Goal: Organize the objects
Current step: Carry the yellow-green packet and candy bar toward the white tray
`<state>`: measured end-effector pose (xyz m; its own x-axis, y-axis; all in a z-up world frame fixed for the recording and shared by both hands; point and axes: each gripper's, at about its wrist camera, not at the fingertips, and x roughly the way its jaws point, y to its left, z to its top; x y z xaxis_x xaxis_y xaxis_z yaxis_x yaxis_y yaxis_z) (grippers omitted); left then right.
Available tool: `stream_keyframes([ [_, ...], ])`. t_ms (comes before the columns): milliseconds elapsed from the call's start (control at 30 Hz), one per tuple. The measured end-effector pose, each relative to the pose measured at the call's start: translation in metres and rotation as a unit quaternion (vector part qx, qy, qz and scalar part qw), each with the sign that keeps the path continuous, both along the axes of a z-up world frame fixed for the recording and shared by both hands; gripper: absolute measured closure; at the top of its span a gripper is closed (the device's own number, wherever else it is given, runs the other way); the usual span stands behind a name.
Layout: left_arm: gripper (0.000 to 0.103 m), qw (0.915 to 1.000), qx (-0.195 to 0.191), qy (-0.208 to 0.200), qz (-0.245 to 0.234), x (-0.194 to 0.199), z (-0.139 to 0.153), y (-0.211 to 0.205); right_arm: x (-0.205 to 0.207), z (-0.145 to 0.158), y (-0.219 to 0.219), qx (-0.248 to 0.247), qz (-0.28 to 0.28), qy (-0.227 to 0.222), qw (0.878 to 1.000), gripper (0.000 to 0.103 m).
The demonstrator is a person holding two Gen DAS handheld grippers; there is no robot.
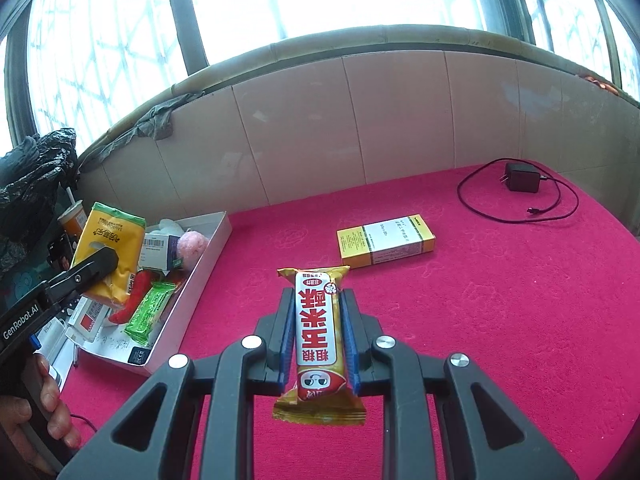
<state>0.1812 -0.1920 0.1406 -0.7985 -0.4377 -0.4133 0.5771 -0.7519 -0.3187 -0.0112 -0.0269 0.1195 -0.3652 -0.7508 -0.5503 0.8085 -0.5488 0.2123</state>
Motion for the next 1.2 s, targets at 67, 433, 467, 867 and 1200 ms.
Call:
stream_keyframes([
  [67, 0.077, 0.9999, -0.002, 0.002, 0.011, 0.01, 0.001, -0.005, 0.003, 0.0, -0.003, 0.001, 0.006, 0.001, 1.0, 0.082],
  [433, 0.077, 0.9984, 0.0, -0.002, 0.057, 0.047, 0.0, -0.033, 0.036, 0.005, -0.036, 0.01, 0.066, 0.009, 0.998, 0.082],
  [467, 0.077, 0.998, -0.003, -0.001, 0.064, 0.051, 0.002, -0.038, 0.04, 0.007, -0.041, 0.012, 0.074, 0.01, 0.997, 0.082],
  [867, 0.077, 0.9961, 0.017, -0.004, 0.087, 0.096, 0.008, -0.09, 0.09, 0.012, -0.121, 0.031, 0.182, -0.006, 0.983, 0.081],
  [1200, 0.076, 0.9972, 0.029, -0.032, 0.06, 0.067, 0.0, -0.128, 0.123, -0.007, -0.188, 0.056, 0.214, -0.01, 0.975, 0.081],
])
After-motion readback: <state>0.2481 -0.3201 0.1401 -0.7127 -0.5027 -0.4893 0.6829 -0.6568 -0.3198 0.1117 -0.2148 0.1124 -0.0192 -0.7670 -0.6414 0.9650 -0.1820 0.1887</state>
